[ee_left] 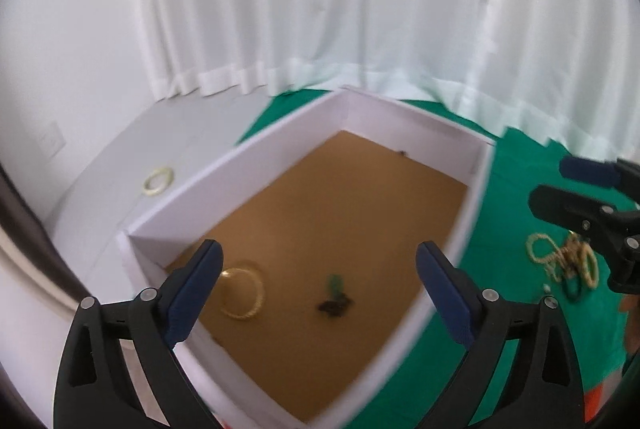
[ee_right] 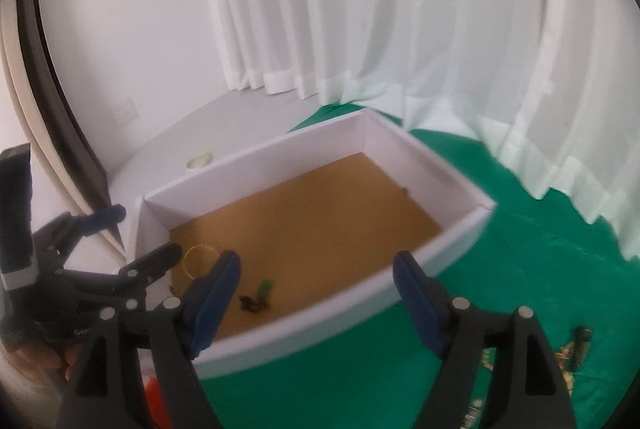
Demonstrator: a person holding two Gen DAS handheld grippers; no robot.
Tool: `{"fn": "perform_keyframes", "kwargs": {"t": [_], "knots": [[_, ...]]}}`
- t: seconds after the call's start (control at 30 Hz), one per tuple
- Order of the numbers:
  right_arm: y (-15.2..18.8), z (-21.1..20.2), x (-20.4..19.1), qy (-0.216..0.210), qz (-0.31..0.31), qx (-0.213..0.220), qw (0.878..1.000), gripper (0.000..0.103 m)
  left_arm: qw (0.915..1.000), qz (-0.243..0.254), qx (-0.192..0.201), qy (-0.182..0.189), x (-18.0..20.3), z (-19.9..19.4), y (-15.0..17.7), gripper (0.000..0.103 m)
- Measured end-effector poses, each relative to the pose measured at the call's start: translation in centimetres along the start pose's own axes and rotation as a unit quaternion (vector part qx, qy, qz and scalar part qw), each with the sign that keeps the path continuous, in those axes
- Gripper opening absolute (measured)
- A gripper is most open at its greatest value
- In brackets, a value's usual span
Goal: Organize jewelry
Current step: 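Withdraw both grippers from the box back over the jewelry pile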
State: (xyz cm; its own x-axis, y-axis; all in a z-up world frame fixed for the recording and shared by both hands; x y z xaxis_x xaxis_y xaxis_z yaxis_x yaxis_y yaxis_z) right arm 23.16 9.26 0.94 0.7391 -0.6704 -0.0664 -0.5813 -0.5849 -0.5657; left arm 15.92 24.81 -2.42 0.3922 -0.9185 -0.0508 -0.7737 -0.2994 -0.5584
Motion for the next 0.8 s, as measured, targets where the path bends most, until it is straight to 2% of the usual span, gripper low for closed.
{"fn": "perform_keyframes", "kwargs": {"t": [0.23, 0.37, 0.57, 0.7, 0.8], "knots": [[5.3, -3.2, 4.5, 0.033, 0.029, 0.015, 0.999, 0.085, 0.9987, 0.028, 0.001, 0.043, 6.2, -0.9, 1.8, 0.097], [7.8, -4.7, 6.6, 0.053, 0.051, 0.01, 0.997, 0.085, 0.9966, 0.048, -0.014, 0.066, 9.1, -1.2, 2.7, 0.097], [11.7, -7.5, 9.5, 0.085, 0.091, 0.014, 0.992, 0.085, 0.9933, 0.078, -0.041, 0.074, 12.3, -0.9, 4.1, 0.102], [14.7, -10.4, 11.8, 0.114, 0.137, 0.04, 0.983, 0.085, 0.9917, 0.099, -0.033, 0.075, 13.7, -0.9, 5.7, 0.102], [18.1, -12.4, 13.8, 0.154, 0.184, 0.062, 0.969, 0.085, 0.9899, 0.116, -0.027, 0.077, 14.9, -0.6, 7.1, 0.102]]}}
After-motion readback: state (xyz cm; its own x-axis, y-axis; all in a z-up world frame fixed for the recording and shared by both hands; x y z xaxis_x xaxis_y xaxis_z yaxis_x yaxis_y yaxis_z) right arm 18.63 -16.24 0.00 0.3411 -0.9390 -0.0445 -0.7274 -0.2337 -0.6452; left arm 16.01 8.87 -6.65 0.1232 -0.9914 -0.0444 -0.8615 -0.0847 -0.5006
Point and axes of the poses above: each gripper's, at about its wrist camera, not at the fingertips, and z roughly the way its jaws point, x to its right, y to its underside, the point moved 3 cm from there along z, roughly the way its jaws point, and after that the axes turned 13 degrees about -x, right-handed, at the moved point
